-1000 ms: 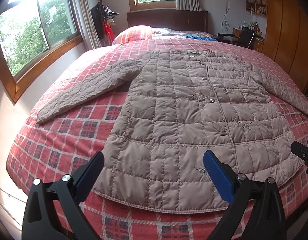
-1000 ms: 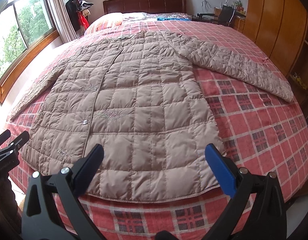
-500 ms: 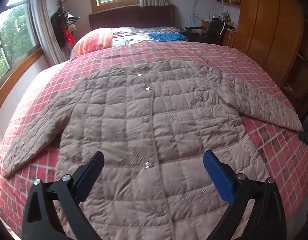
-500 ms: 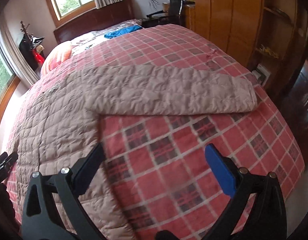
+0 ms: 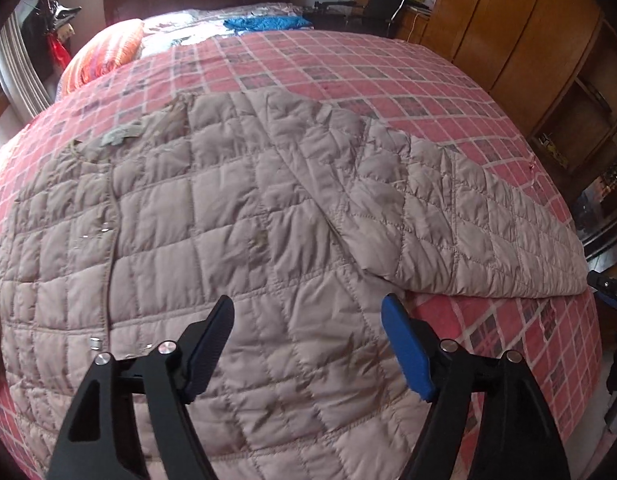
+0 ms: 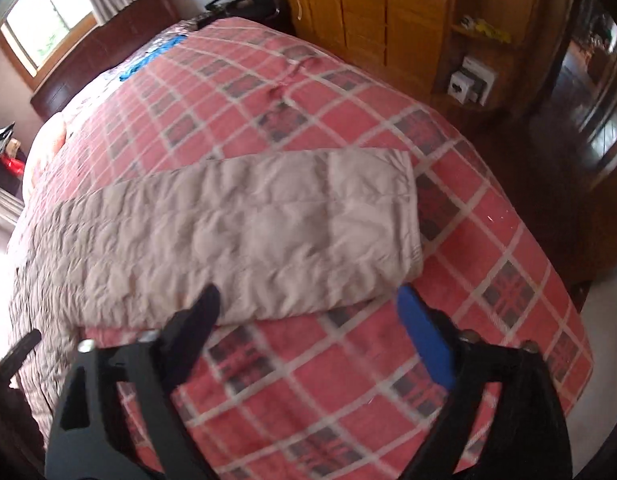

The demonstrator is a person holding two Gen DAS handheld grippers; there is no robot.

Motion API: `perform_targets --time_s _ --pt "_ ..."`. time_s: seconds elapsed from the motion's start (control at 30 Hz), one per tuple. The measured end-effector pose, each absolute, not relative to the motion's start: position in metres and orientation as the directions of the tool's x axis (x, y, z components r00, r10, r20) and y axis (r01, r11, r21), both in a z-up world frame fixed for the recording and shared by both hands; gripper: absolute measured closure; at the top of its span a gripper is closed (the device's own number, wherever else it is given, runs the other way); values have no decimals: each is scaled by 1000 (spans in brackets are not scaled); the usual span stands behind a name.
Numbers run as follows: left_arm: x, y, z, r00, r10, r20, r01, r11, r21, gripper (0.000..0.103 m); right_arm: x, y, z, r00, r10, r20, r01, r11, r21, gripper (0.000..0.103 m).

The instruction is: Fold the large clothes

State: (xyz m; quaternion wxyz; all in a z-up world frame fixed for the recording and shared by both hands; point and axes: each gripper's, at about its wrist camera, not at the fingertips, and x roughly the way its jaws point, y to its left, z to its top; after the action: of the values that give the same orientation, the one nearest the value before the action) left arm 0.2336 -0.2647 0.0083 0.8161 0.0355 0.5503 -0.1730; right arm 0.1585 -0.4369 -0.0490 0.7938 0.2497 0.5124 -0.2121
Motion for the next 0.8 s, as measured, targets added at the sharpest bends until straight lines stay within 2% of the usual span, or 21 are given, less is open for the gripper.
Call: perform_targets --time_s 0.03,0.1,0.3,0.43,0.53,0.63,0.73,0.8 --pt "237 -268 4 324 -243 -914 323 937 -135 33 161 -448 -56 374 -66 -925 607 772 190 34" --pt "243 -274 -4 318 -236 -918 326 937 -128 37 163 -465 -67 367 -37 -929 619 756 214 35" --pt "257 -278 -26 279 -242 -929 322 935 -147 37 173 -480 -84 339 -20 -940 621 755 208 34" --pt "259 -280 -32 288 -236 -928 335 933 -133 37 186 -471 -96 291 -67 -954 601 789 129 32" --pt "260 -278 -34 289 -241 -926 337 931 -137 37 190 -459 -100 267 -125 -956 589 806 59 35" --pt "261 -278 -35 288 -247 -925 339 930 -143 37 192 -454 -99 267 -137 -954 589 806 49 45" --pt "261 -277 -35 288 -249 -925 339 930 -145 37 191 -449 -96 282 -129 -951 584 809 64 61" --pt "262 -277 -35 288 -249 -925 337 930 -146 37 189 -447 -93 296 -117 -948 587 805 84 80"
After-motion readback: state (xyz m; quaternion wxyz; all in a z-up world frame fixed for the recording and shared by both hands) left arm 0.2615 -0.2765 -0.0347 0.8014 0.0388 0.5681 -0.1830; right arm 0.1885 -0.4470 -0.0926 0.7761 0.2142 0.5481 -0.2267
